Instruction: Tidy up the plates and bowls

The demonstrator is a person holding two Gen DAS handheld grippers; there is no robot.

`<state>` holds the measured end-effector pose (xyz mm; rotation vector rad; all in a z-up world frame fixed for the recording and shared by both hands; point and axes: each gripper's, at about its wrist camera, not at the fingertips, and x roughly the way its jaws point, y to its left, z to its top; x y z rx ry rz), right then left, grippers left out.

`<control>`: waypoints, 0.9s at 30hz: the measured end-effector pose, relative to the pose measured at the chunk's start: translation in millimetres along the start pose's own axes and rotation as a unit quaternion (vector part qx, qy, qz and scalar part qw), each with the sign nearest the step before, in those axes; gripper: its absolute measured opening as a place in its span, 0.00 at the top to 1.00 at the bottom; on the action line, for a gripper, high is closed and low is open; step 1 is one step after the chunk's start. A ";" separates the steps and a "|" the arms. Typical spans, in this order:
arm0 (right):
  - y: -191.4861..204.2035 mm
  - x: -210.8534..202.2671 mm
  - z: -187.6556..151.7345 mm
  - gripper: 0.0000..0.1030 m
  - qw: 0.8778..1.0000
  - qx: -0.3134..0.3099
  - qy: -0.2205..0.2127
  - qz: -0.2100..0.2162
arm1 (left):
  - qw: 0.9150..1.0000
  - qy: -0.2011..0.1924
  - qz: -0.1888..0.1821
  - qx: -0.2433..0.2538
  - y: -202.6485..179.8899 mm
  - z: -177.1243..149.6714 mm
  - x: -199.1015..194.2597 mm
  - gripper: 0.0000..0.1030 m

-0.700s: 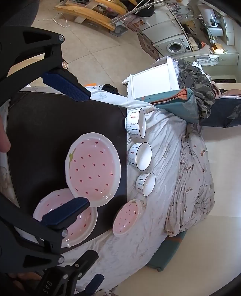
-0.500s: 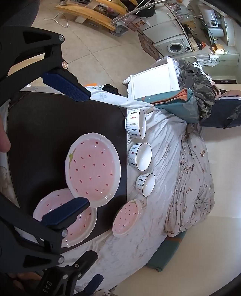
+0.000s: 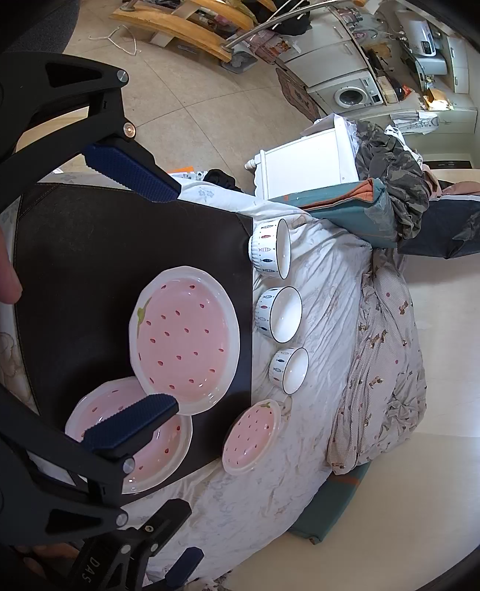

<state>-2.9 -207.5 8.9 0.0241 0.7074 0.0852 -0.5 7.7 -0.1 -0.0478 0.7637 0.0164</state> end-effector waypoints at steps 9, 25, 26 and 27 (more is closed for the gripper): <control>0.3 0.5 -0.5 0.00 1.000 -0.001 0.000 -0.001 | 1.000 0.000 0.000 -0.001 0.1 0.0 -0.3 0.00; -2.8 -1.6 -0.6 0.00 1.000 0.001 -0.001 -0.001 | 1.000 -0.002 0.004 -0.001 -0.1 -2.0 1.4 0.00; -2.1 -2.1 -0.4 0.00 1.000 0.001 0.000 -0.001 | 1.000 -0.001 0.003 -0.001 -0.2 -1.7 1.3 0.00; -1.0 0.4 -0.6 0.00 1.000 0.001 0.000 -0.002 | 1.000 -0.001 0.004 -0.001 0.5 -2.0 1.4 0.00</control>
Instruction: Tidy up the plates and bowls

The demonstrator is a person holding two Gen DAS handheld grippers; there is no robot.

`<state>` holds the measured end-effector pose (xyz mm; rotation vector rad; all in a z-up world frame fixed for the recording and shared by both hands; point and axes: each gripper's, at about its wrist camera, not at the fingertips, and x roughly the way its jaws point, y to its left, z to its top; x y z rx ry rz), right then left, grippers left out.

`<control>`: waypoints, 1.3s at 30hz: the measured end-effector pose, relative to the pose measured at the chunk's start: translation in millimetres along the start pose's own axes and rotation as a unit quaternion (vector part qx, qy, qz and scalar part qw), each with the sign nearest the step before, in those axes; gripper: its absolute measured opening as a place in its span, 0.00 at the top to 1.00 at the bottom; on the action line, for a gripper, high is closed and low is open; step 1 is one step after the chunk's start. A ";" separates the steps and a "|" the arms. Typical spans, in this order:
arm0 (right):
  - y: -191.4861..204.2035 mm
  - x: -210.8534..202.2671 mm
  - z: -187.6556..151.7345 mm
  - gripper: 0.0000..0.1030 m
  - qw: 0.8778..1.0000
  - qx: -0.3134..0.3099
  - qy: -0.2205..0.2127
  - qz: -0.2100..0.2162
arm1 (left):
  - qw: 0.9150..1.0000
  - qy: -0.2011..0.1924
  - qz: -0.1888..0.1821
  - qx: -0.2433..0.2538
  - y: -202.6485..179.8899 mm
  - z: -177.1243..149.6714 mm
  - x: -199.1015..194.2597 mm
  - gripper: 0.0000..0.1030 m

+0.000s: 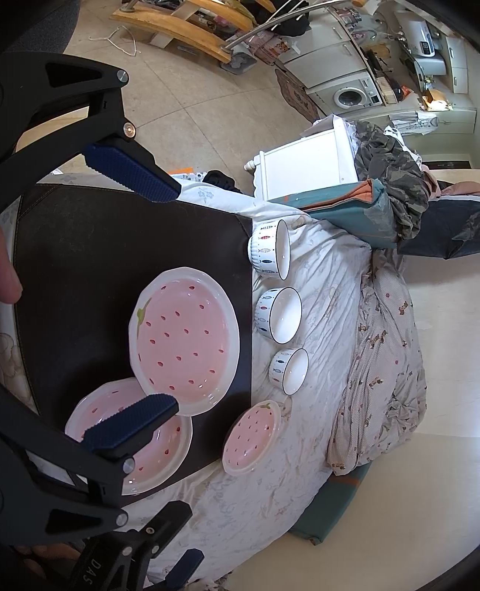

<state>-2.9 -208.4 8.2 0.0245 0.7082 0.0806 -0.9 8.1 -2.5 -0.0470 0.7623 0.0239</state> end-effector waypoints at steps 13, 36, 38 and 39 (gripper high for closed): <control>0.3 0.1 0.3 0.00 1.000 0.000 0.000 0.000 | 1.000 0.000 -0.001 0.002 -0.7 -1.3 1.6 0.00; 0.5 -1.7 3.5 0.00 1.000 0.001 -0.004 -0.002 | 1.000 0.001 0.005 0.000 -2.9 1.3 1.0 0.00; 0.7 -1.5 3.2 0.00 1.000 0.001 -0.004 -0.003 | 1.000 0.002 0.004 -0.001 -3.3 1.7 0.7 0.00; 0.4 -1.9 3.5 0.00 1.000 0.001 -0.004 -0.003 | 1.000 0.002 0.005 -0.001 -3.4 1.9 0.7 0.00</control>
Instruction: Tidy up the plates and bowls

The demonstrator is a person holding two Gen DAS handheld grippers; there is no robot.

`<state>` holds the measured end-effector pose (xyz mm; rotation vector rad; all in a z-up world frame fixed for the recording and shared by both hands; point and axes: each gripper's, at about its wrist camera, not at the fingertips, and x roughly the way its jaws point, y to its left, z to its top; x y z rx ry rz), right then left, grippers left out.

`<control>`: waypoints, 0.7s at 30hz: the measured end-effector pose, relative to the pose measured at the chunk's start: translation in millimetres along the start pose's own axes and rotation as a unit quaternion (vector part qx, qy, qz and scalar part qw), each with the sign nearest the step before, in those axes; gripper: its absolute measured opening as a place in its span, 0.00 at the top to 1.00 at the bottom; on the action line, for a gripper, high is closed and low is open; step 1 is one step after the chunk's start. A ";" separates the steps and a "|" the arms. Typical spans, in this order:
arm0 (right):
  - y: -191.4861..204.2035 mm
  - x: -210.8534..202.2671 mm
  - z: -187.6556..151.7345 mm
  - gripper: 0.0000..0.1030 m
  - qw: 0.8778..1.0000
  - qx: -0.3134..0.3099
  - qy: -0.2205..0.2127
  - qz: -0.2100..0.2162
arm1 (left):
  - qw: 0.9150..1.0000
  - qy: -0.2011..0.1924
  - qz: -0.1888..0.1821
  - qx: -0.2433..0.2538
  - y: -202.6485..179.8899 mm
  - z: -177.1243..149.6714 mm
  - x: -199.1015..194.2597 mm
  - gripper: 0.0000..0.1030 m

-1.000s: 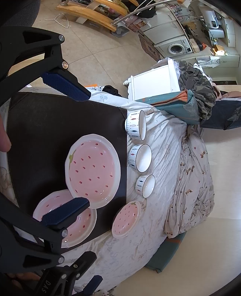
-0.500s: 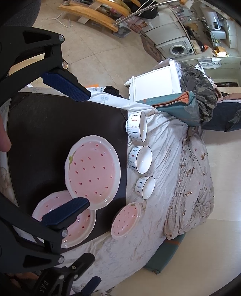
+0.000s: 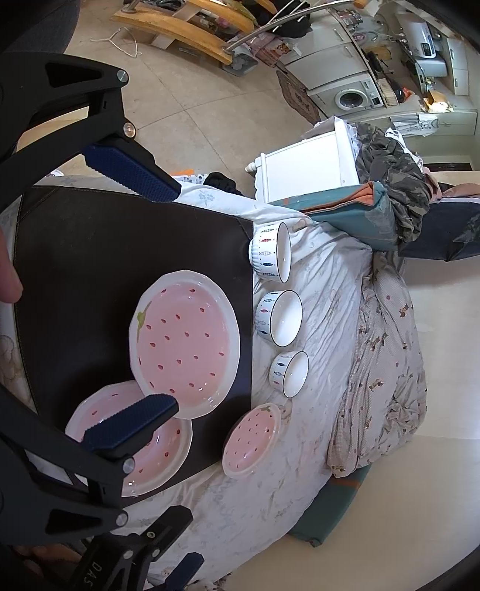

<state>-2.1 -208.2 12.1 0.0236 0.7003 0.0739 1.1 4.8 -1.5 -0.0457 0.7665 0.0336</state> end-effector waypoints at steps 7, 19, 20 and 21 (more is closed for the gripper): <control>-0.7 -0.3 0.2 0.00 1.000 0.000 0.000 0.000 | 1.000 0.001 -0.001 0.000 0.3 0.4 -0.5 0.00; -6.7 -4.5 3.7 0.00 1.000 0.009 -0.007 -0.010 | 1.000 -0.004 -0.007 -0.001 2.2 1.2 -8.6 0.00; -6.5 -4.5 3.8 0.00 1.000 0.009 -0.007 -0.008 | 1.000 -0.002 -0.009 -0.001 2.7 0.7 -10.3 0.00; -6.0 -5.3 3.4 0.00 1.000 0.008 -0.006 -0.008 | 1.000 0.000 -0.007 -0.001 2.8 0.2 -12.0 0.00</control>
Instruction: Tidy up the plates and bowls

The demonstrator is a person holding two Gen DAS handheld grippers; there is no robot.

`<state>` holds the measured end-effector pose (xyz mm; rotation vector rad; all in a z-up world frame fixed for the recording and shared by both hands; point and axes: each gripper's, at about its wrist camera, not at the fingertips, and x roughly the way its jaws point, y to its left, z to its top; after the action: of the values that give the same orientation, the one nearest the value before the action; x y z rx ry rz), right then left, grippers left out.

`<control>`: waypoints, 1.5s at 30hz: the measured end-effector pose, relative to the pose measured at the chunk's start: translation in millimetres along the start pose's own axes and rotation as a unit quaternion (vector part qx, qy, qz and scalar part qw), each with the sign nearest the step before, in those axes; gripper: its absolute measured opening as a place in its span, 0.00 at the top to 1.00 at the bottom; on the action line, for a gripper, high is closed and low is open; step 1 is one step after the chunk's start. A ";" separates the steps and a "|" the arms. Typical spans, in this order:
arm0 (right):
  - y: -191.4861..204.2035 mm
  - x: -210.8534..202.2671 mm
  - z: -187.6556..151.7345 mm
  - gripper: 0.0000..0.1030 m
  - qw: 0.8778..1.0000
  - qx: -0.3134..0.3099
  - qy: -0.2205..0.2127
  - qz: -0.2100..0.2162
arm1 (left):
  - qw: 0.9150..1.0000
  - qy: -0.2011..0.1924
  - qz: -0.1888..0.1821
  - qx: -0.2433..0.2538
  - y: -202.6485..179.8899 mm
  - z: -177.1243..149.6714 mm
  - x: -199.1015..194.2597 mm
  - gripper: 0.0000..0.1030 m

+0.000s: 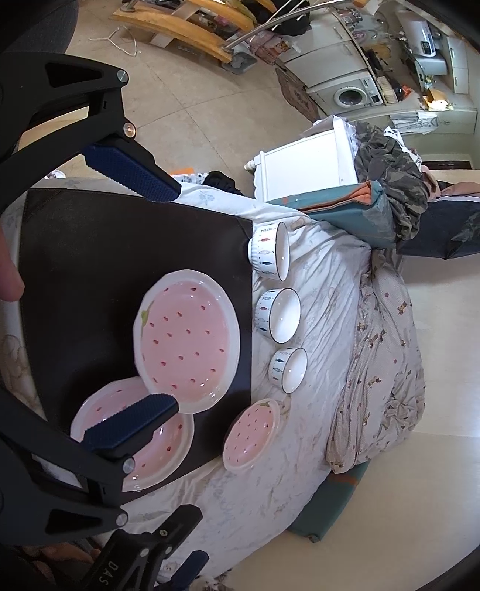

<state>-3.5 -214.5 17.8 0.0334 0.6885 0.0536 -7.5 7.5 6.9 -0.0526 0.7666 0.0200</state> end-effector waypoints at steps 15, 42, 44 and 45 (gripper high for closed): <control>-29.8 -8.0 20.1 0.00 0.991 0.054 0.097 0.077 | 0.996 0.087 -0.016 -0.018 -14.7 12.5 0.3 0.00; -144.7 186.5 -27.8 0.37 0.908 0.144 0.379 0.104 | 0.933 0.321 -0.088 -0.135 -86.6 -57.6 155.1 0.30; -147.3 192.9 -30.9 0.39 0.904 0.148 0.387 0.104 | 0.931 0.323 -0.095 -0.141 -89.7 -58.8 159.4 0.32; -148.0 194.8 -33.2 0.39 0.901 0.153 0.391 0.107 | 0.931 0.324 -0.096 -0.142 -91.1 -58.9 161.9 0.34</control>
<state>131.3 -350.0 -138.5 0.4087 1.4960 0.1752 71.6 -86.9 -144.1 -0.4271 1.4137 -0.0763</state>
